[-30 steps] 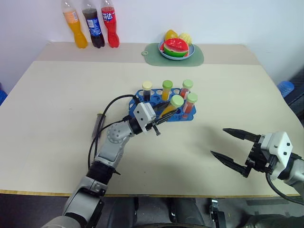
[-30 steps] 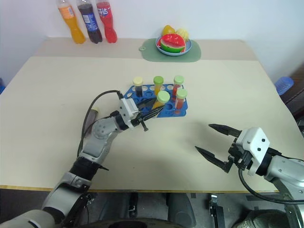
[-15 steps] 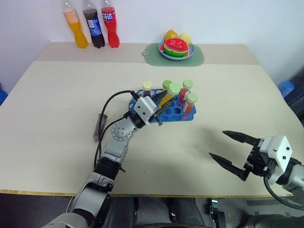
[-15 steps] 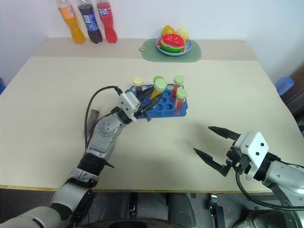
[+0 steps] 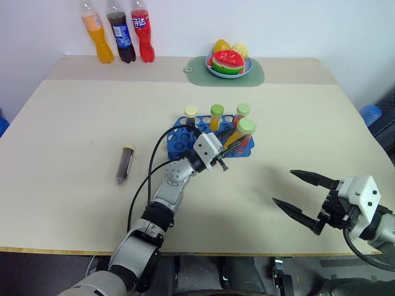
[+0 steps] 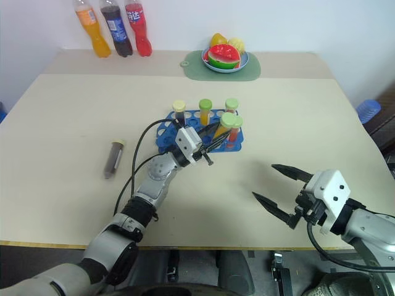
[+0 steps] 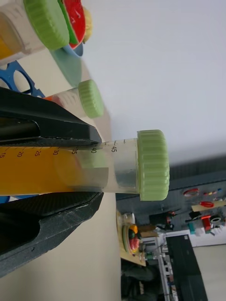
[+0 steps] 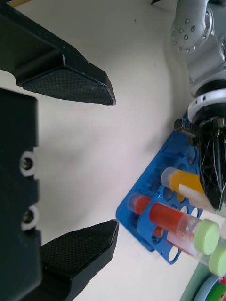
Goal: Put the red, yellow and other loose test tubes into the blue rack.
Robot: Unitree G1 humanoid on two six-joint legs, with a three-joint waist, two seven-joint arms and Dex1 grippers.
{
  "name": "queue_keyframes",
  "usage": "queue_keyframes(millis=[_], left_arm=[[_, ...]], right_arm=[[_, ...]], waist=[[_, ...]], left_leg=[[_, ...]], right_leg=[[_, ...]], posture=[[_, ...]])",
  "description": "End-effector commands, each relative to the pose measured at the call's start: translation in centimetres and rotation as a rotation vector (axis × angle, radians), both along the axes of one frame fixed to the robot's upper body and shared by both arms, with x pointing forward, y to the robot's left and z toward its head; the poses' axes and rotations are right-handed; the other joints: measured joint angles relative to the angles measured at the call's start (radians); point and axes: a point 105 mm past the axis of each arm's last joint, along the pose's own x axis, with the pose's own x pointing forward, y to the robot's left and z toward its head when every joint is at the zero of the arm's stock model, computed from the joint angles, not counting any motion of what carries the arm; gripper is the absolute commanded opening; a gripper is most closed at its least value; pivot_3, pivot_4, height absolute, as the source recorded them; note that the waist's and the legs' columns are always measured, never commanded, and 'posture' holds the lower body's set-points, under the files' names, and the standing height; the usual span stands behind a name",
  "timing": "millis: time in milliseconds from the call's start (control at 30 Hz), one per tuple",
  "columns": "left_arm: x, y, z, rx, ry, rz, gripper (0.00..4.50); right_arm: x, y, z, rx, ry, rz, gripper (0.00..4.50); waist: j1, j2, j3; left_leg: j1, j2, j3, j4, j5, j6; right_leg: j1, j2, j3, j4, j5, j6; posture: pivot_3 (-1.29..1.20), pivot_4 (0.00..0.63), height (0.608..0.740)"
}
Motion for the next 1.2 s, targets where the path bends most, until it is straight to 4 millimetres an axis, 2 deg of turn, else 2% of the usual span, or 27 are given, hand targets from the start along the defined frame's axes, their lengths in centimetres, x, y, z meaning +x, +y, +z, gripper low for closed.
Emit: queue_keyframes(millis=[33,233,633,933,1067,1133,1200], left_arm=[[1.4,1.7,-0.9,0.002,0.052,0.090,0.74],[2.1,2.1,-1.0,0.017,0.048,0.126,0.74],[0.3,0.4,-1.4,0.000,0.097,-0.022,0.74],[1.1,0.6,-1.7,0.021,0.133,0.004,0.74],[0.4,0.8,-0.6,-0.086,0.177,-0.100,0.74],[1.0,1.2,0.0,-0.105,0.166,-0.057,1.77],[1.1,1.6,1.3,-0.131,0.117,-0.029,2.53]], right_arm=[[-0.3,0.5,0.7,0.013,-0.038,0.009,4.29],[0.0,0.8,0.6,0.025,-0.040,0.016,4.29],[0.1,0.6,0.5,0.027,-0.045,0.002,4.29],[-0.2,0.1,0.4,0.028,-0.046,-0.026,4.29],[-0.1,0.1,0.3,0.030,-0.049,-0.031,4.29],[0.0,0.2,0.3,0.034,-0.053,-0.033,4.29],[0.1,0.2,0.3,0.037,-0.055,-0.033,4.29]], waist=[[0.000,0.000,0.000],[0.000,0.000,-0.001],[0.000,0.000,-0.001],[0.001,0.001,-0.001],[0.000,0.001,-0.001],[0.001,0.001,-0.001],[0.001,0.000,-0.001]], left_leg=[[0.000,0.000,0.000,0.000,0.000,0.000],[0.001,0.000,-0.001,0.000,0.000,0.000],[0.001,0.000,-0.002,0.000,0.000,0.000],[0.001,0.000,-0.003,0.000,0.000,0.001],[0.001,0.000,-0.004,0.000,0.000,0.001],[0.000,0.000,-0.004,0.000,0.000,0.001],[0.000,0.000,-0.005,0.000,0.000,0.001]], right_leg=[[0.000,0.000,0.000,0.000,0.000,0.000],[0.003,0.000,-0.001,-0.001,0.000,0.000],[0.004,0.000,-0.003,-0.002,0.000,0.000],[0.004,0.000,-0.004,-0.004,0.000,0.000],[0.005,0.000,-0.004,-0.005,0.000,0.000],[0.005,0.000,-0.005,-0.005,0.000,0.000],[0.005,0.000,-0.005,-0.005,0.000,0.000]], posture=[[0.00,0.150,0.740],[0.00,0.150,0.740],[0.00,0.150,0.740],[0.00,0.150,0.740],[0.00,0.150,0.740],[0.00,0.150,0.740],[0.00,0.150,0.740]])
